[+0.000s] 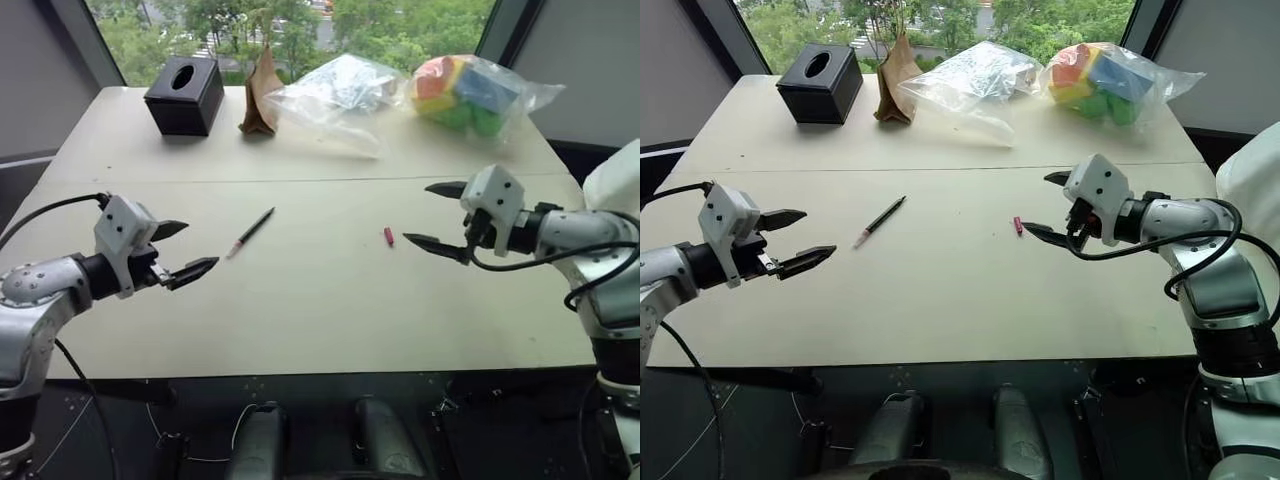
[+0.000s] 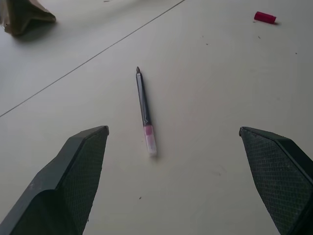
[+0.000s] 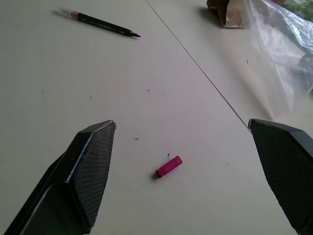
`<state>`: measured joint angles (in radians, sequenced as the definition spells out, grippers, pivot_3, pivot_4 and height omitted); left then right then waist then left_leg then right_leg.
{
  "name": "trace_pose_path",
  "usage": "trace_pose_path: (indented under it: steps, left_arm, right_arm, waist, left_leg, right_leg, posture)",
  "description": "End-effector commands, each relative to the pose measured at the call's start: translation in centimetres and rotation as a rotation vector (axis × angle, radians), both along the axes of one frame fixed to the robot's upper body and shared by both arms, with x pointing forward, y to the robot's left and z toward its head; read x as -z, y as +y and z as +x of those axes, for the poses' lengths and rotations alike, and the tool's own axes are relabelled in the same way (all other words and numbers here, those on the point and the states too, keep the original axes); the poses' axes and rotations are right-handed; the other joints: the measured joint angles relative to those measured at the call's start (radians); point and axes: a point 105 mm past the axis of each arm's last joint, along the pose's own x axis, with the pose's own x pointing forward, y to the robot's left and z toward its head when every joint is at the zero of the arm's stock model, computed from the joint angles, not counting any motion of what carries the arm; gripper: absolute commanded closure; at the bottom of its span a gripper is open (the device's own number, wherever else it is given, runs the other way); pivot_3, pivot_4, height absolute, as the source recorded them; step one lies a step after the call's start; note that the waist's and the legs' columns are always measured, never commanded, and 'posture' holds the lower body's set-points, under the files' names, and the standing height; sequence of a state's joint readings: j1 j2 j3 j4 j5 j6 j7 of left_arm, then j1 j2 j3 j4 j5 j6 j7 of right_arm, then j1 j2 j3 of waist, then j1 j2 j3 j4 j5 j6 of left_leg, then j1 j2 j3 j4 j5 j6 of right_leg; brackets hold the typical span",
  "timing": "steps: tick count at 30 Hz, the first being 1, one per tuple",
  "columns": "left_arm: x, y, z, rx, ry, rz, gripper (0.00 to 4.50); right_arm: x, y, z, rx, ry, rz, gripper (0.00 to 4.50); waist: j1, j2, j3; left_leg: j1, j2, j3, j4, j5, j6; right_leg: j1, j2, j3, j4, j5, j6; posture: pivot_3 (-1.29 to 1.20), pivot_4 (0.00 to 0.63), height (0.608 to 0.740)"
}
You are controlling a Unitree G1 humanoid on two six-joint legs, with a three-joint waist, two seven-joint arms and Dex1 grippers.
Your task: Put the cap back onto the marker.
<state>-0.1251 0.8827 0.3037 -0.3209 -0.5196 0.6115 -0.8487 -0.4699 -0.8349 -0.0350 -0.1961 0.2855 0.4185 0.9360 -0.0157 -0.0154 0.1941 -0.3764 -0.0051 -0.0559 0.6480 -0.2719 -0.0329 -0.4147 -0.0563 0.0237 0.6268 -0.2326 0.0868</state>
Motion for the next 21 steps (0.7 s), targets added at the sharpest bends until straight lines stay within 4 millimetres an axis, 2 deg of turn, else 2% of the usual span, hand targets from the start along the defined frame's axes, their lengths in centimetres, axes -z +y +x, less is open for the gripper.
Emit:
trace_pose_path:
  steps: [1,21]
  left_arm:
    - [-1.45,-0.03,0.24,-0.006,-0.054,-0.006,0.02]
    - [-1.02,-0.63,0.35,0.017,-0.047,-0.009,0.02]
  right_arm:
    - [-1.54,0.85,-0.44,-0.037,-0.057,-0.004,0.00]
    - [-1.62,1.63,-0.60,-0.054,-0.068,-0.007,0.00]
  waist:
    - [0.001,0.000,0.000]
    - [0.001,0.000,0.000]
  left_leg:
    - [0.000,0.000,0.000,0.000,0.000,0.000]
    - [-0.001,0.000,0.000,0.000,0.000,0.000]
  right_leg:
    - [0.000,0.000,0.000,0.000,0.000,0.000]
    - [-0.001,0.000,0.000,0.000,0.000,0.000]
  posture:
    - [0.00,0.150,0.740]
    - [0.00,0.150,0.740]
